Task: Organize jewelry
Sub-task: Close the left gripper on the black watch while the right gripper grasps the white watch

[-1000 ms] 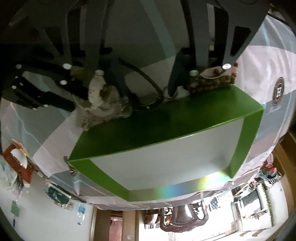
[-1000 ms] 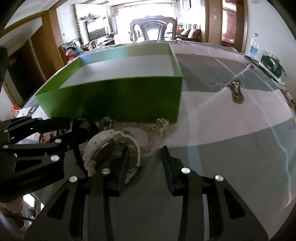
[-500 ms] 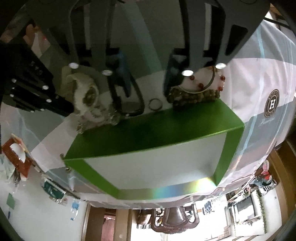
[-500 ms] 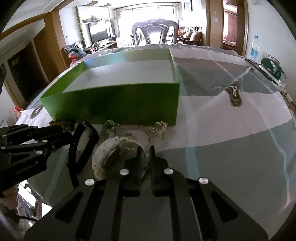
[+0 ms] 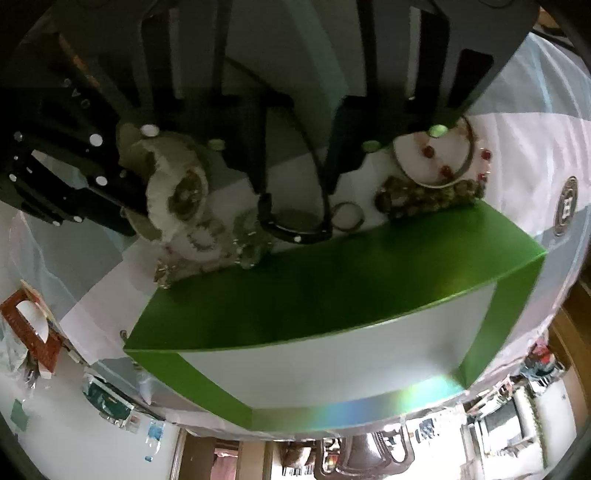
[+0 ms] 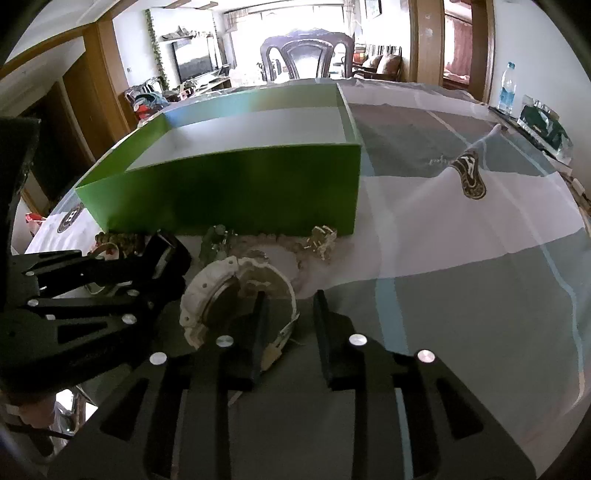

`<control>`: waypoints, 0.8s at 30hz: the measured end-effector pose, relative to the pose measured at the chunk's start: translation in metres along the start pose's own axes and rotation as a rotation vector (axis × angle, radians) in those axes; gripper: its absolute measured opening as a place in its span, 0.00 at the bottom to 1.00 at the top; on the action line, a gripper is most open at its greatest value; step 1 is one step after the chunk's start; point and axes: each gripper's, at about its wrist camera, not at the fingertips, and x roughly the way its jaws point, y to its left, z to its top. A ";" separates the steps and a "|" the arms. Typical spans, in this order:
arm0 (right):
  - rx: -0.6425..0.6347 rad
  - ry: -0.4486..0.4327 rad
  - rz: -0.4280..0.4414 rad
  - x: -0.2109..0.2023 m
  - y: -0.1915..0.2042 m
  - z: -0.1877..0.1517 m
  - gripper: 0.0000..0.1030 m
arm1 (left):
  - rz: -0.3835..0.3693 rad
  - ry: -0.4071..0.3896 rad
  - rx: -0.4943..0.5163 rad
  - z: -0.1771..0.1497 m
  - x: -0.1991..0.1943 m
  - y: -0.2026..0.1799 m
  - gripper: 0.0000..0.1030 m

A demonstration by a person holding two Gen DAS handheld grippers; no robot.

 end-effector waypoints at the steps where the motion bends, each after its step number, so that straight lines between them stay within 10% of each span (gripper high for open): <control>1: -0.007 -0.001 0.004 0.000 0.001 -0.001 0.25 | 0.000 0.000 -0.007 -0.001 -0.001 0.002 0.24; 7: -0.010 -0.013 0.046 -0.003 0.006 0.000 0.08 | 0.005 -0.027 -0.042 -0.006 -0.013 0.016 0.18; 24: -0.049 -0.184 0.061 -0.046 0.023 0.026 0.08 | 0.041 -0.212 -0.105 -0.001 -0.078 0.044 0.19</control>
